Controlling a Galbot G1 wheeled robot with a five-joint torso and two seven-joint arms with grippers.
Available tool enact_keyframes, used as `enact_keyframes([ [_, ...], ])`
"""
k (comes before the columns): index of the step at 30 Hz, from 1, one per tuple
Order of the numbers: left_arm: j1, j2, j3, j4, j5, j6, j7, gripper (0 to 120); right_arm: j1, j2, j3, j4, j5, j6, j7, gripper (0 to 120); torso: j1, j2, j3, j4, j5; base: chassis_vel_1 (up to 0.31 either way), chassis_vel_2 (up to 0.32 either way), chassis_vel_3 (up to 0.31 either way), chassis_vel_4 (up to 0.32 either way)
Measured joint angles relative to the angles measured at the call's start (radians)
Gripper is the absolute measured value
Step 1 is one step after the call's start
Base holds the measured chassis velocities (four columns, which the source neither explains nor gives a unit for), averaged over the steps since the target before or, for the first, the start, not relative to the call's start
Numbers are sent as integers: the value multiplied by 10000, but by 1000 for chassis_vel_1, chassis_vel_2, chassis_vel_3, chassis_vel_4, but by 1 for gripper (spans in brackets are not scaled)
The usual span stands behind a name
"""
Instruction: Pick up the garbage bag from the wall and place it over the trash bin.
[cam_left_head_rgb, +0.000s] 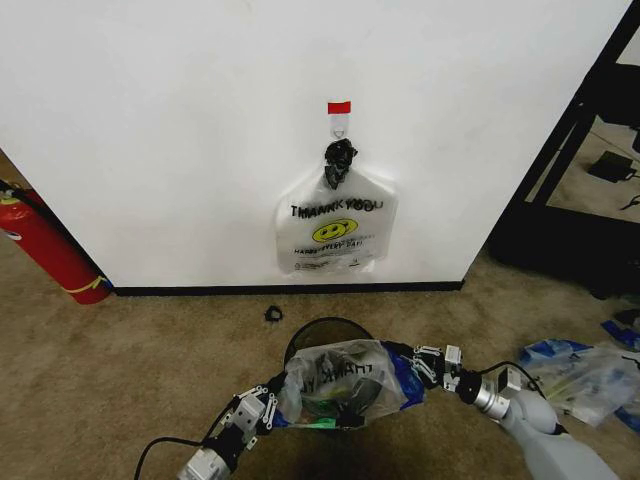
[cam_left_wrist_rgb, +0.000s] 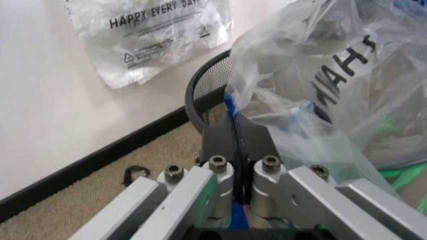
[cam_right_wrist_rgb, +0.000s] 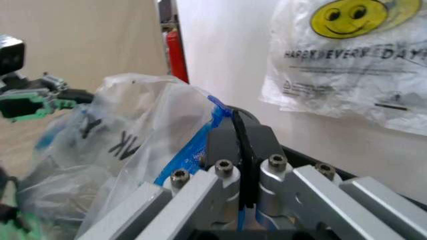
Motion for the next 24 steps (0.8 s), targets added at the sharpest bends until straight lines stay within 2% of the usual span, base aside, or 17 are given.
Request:
enact_keyframes([
  [9,49,-158,-41,108,99,-468,-1,0,-235,308,-223,119,46,254,709,0,0,0,0,0,0,0,0,0,0],
  [12,307,-73,-122,-11,339,-1038,267,0,-433,243,-208,365,130,331,631,0,0,0,0,1,1,0,0,0,0],
  [14,420,24,-213,-10,667,-1392,435,1,-523,130,-33,445,85,327,474,6,0,0,0,1,2,0,0,0,0],
  [15,441,84,-296,26,967,-1596,518,8,-557,51,132,479,36,286,342,10,-1,0,0,0,1,0,0,0,0],
  [17,441,102,-333,41,1048,-1661,573,10,-563,29,175,489,24,270,306,12,0,0,0,0,1,0,0,0,0],
  [19,398,232,-636,57,1246,-2113,1405,22,-610,-169,632,597,-1,23,-149,26,0,0,0,0,1,0,0,0,0],
  [20,382,266,-690,45,1246,-2199,1696,23,-623,-213,758,628,1,-58,-326,27,0,0,0,0,1,0,0,0,0],
  [21,332,329,-809,10,1248,-2413,2439,30,-643,-278,1012,682,3,-214,-747,32,0,0,0,1,1,0,0,0,0],
  [22,308,344,-865,-2,1249,-2497,2699,30,-648,-291,1078,698,3,-260,-870,34,0,0,0,1,1,0,0,0,0],
  [23,201,405,-1129,-48,1255,-2807,3607,36,-677,-339,1389,793,7,-456,-1504,41,0,0,0,0,-1,0,0,0,0],
  [24,201,405,-1129,-48,1255,-2807,3607,36,-677,-339,1389,793,7,-456,-1504,41,0,0,0,0,-1,0,0,0,0],
])
